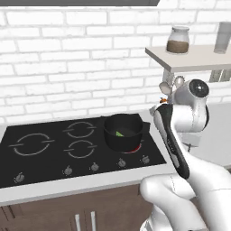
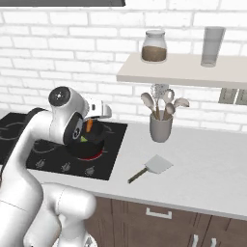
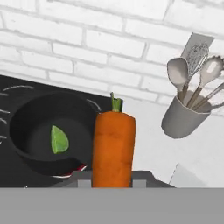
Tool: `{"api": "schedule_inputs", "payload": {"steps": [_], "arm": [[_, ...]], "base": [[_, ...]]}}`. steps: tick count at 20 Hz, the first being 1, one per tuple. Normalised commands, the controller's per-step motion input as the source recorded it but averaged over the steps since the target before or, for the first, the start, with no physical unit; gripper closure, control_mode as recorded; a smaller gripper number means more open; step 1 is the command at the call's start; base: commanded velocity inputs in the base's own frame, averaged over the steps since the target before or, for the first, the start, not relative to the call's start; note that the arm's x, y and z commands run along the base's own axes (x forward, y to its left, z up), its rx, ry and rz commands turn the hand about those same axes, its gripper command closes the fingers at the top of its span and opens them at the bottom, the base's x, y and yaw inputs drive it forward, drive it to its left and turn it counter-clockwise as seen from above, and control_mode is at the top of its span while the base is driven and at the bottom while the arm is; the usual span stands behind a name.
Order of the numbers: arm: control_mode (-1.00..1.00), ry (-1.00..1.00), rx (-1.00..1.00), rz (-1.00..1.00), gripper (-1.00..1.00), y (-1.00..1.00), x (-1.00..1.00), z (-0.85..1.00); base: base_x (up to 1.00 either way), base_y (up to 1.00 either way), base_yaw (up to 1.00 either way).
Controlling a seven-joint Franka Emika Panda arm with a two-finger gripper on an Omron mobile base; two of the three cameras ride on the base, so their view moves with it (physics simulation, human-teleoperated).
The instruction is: Put the lemon wedge and carrot in the pot. Retrieve the spatula and lightly stir the vegetables in the pot.
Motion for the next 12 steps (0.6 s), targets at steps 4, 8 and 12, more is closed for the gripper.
{"api": "schedule_inputs", "payload": {"steps": [4,8,12], "arm": [[-1.00,0.03,-0.02,0.40,1.00,1.00,0.64,0.05],[-1.00,0.00,-0.11,0.36,1.00,0.89,0.55,-0.38],[-1.00,0.00,-0.16,0.28,1.00,0.44,0.52,-0.64]], "base": [[0.00,0.00,0.00],[0.00,0.00,0.00],[0.00,0.00,0.00]]}}
